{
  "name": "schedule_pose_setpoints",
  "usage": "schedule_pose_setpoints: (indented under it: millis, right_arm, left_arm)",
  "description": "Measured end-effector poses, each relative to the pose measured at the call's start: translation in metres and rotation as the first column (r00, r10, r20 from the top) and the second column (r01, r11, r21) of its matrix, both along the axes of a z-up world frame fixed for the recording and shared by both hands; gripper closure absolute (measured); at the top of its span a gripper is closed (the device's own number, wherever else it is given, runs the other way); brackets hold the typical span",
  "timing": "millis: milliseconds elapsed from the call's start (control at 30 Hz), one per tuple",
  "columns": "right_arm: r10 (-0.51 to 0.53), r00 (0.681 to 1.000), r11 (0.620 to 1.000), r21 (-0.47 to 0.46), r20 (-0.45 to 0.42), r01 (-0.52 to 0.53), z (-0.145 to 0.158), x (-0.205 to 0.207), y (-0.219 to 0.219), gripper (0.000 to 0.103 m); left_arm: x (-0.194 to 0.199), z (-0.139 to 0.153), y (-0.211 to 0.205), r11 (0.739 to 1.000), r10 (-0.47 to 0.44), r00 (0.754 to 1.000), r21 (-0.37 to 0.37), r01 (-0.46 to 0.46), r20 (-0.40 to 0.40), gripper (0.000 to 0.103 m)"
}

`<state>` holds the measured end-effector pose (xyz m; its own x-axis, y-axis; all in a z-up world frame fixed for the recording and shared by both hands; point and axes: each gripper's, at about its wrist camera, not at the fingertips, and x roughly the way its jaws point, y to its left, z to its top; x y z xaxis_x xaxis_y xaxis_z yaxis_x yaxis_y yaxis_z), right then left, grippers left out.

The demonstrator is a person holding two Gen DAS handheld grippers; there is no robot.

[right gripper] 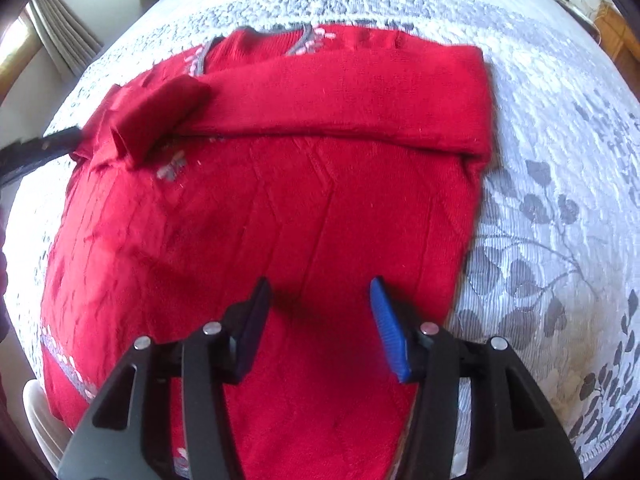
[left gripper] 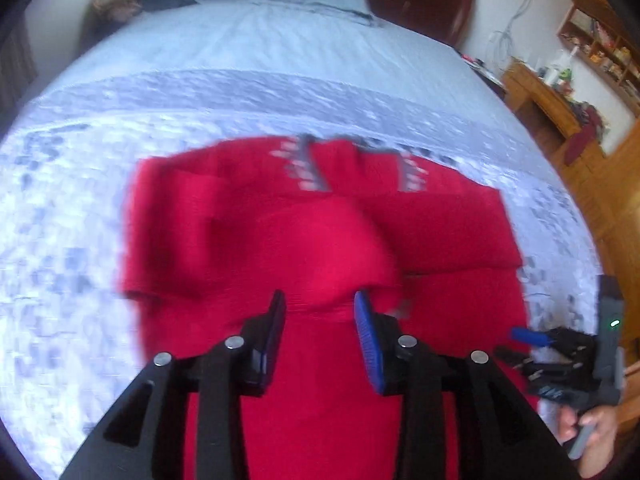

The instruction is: Fold small clothes

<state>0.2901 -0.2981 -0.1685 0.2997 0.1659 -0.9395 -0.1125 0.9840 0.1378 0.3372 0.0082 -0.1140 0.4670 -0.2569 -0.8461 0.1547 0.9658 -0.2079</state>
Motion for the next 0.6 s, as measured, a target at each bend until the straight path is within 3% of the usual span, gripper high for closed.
schedule_pose_setpoints:
  millis: [167,233,300,433,533,600]
  right_arm:
    - [0.06,0.998,0.998,0.025,-0.017,-0.06,0.01,0.002,0.03,0.051]
    - [0.084,0.996,0.996,0.009,-0.039,-0.084,0.005,0.004,0.044,0.051]
    - [0.091,0.993,0.996,0.016,-0.081,-0.09,-0.005,0.007,0.053,0.051]
    - [0.087,0.987,0.996,-0.019,-0.133,-0.09,-0.023,0.008,0.063,0.048]
    - [0.074,0.985,0.996,-0.043,-0.157,-0.081,-0.021,0.013,0.069,0.045]
    - [0.074,0.985,0.995,-0.05,-0.154,-0.083,-0.012,0.018,0.079,0.048]
  left_arm:
    - [0.006,-0.014,0.057,0.988,0.14,0.989,0.075,-0.136,-0.054,0.067]
    - [0.007,-0.026,0.07,0.985,0.167,0.982,0.064,-0.162,-0.093,0.068]
    - [0.009,-0.037,0.076,0.984,0.177,0.976,0.058,-0.171,-0.127,0.068]
    - [0.009,-0.057,0.074,0.982,0.151,0.974,0.138,-0.129,-0.167,0.067]
    - [0.004,-0.058,0.08,0.985,0.14,0.975,0.123,-0.12,-0.172,0.067]
    - [-0.005,-0.052,0.086,0.979,0.152,0.974,0.161,-0.124,-0.169,0.064]
